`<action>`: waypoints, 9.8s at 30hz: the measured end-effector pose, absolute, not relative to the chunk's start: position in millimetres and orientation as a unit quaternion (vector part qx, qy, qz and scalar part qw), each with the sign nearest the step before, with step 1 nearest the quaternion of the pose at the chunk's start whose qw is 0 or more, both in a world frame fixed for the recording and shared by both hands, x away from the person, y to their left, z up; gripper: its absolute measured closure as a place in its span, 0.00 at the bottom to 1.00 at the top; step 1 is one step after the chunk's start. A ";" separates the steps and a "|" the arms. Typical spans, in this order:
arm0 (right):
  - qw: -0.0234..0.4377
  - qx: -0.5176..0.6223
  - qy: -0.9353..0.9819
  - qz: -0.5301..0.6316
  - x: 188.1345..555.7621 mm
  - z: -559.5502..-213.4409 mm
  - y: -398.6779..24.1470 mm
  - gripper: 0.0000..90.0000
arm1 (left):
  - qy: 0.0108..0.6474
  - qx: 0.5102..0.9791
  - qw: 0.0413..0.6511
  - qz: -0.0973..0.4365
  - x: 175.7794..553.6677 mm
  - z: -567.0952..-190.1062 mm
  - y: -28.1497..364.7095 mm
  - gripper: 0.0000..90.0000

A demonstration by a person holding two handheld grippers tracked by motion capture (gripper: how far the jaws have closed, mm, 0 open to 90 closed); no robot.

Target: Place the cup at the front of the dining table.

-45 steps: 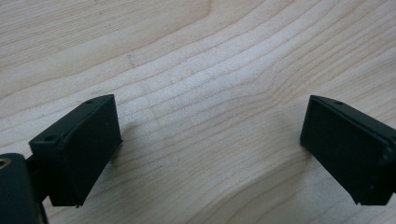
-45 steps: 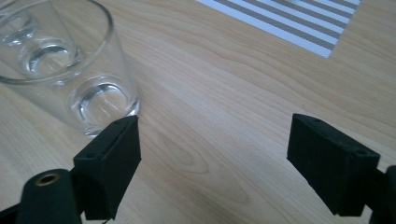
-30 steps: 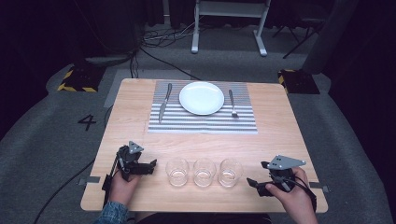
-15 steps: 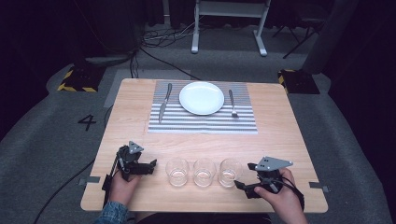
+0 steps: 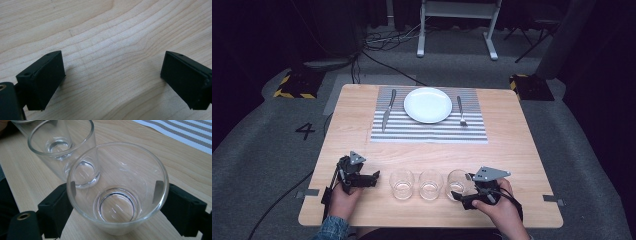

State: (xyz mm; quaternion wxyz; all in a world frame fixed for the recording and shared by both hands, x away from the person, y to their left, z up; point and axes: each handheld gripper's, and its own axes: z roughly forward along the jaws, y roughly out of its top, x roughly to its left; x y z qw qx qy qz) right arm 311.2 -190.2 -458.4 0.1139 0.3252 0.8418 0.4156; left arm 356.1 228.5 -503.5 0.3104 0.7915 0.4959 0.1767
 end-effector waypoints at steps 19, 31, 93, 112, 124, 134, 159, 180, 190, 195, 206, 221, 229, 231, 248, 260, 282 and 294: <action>0.132 0.326 0.841 0.411 315.4 -466.8 -179.3 0.22 | 0.496 0.792 0.310 0.177 356.1 -503.4 228.4 0.06; 0.156 0.341 0.832 0.408 320.2 -446.7 -186.6 0.22 | 0.496 0.792 0.310 0.177 356.1 -503.4 228.4 0.06; 0.201 0.340 0.820 0.414 440.8 -338.9 -155.4 0.22 | 0.498 0.791 0.308 0.176 355.1 -503.3 228.2 0.06; 0.194 0.334 0.828 0.408 486.4 -344.6 -96.3 0.22 | 0.498 0.791 0.308 0.176 355.1 -503.2 228.2 0.06; 0.190 0.334 0.839 0.385 514.0 -353.3 -63.3 0.22 | 0.498 0.791 0.308 0.176 355.1 -503.3 228.1 0.06; 0.180 0.336 0.846 0.373 528.7 -369.8 -37.6 0.22 | 0.498 0.791 0.308 0.177 355.1 -503.4 228.1 0.06; 0.158 0.331 0.867 0.336 555.9 -424.8 12.9 0.22 | 0.499 0.790 0.309 0.175 355.0 -503.4 228.0 0.06; 0.140 0.331 0.872 0.332 556.2 -449.5 28.2 0.22 | 0.498 0.791 0.308 0.176 355.1 -503.3 228.2 0.06; 0.136 0.335 0.872 0.331 554.5 -450.3 24.6 0.21 | 0.498 0.791 0.308 0.176 355.1 -503.3 228.1 0.06; 0.130 0.349 0.866 0.333 554.0 -449.3 25.1 0.20 | 0.498 0.791 0.308 0.176 355.1 -503.3 228.2 0.06; 0.146 0.332 0.869 0.337 545.0 -426.9 18.2 0.18 | 0.498 0.791 0.308 0.176 355.1 -503.3 228.1 0.06; 0.148 0.301 0.867 0.370 521.1 -389.5 6.6 0.19 | 0.498 0.791 0.308 0.178 355.1 -503.5 228.1 0.06; 0.149 0.290 0.866 0.378 501.3 -367.7 -15.1 0.19 | 0.498 0.791 0.308 0.178 355.2 -503.5 228.1 0.06; 0.152 0.285 0.865 0.384 498.2 -363.0 -21.4 0.19 | 0.499 0.790 0.309 0.177 355.4 -503.4 227.8 0.06; 0.169 0.294 0.867 0.366 476.9 -337.0 -82.2 0.20 | 0.499 0.790 0.308 0.178 355.8 -503.3 227.8 0.06; 0.174 0.301 0.863 0.368 457.6 -327.7 -121.5 0.20 | 0.499 0.791 0.308 0.178 355.8 -503.2 227.8 0.06; 0.180 0.335 0.849 0.367 422.8 -336.2 -197.6 0.20 | 0.499 0.790 0.308 0.178 355.8 -503.3 227.7 0.06; 0.176 0.370 0.839 0.358 408.6 -362.4 -235.6 0.21 | 0.499 0.790 0.308 0.178 355.8 -503.3 227.7 0.06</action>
